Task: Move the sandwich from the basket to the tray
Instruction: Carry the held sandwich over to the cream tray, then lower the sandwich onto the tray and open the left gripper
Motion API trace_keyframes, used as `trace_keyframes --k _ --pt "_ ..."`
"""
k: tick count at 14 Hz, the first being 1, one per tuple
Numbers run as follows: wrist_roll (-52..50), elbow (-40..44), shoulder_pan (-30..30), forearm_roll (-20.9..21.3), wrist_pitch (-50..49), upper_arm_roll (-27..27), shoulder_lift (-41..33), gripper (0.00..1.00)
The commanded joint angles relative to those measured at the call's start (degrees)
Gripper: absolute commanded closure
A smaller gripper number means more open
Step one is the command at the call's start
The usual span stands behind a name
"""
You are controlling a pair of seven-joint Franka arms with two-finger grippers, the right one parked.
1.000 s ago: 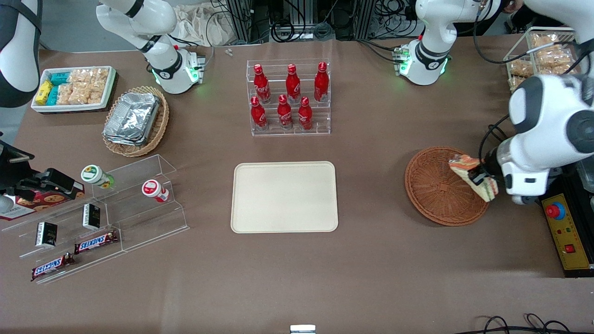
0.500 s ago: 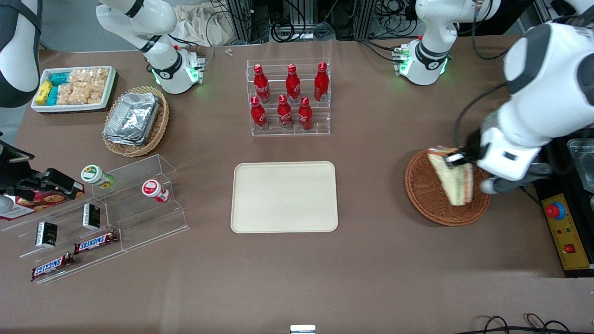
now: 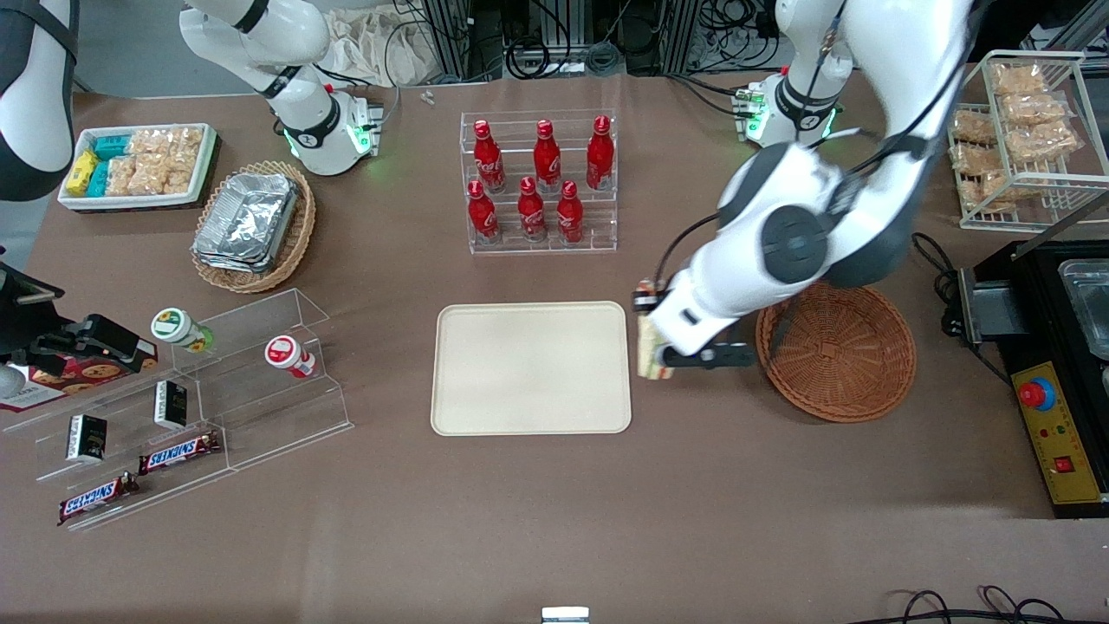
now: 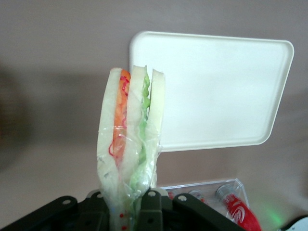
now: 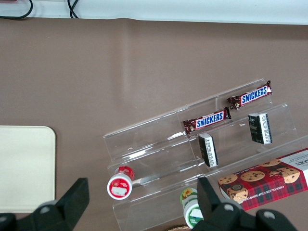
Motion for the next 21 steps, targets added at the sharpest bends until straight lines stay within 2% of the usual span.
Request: trace_keyframes --k 1,5,8,11,12,13,18,21 --pt "-4.6 2.5 -3.3 4.8 5.6 0.0 6.9 1.0" --pt "-7.9 2.6 -6.9 11.6 14.9 0.2 15.4 1.0" --pt "-12.3 2.5 -8.2 17.5 16.7 0.2 18.5 1.0" --pt "-13.3 2.5 -8.3 18.4 16.8 0.2 20.2 1.0" --pt "-13.5 2.5 -8.3 19.1 16.8 0.2 20.2 0.64" --pt "-13.5 2.5 -8.3 19.2 16.8 0.2 20.3 0.02" --pt "-13.4 4.1 -7.6 19.2 16.4 0.2 18.0 0.0" --pt "-13.5 4.8 -6.2 19.1 12.2 1.4 12.0 0.0"
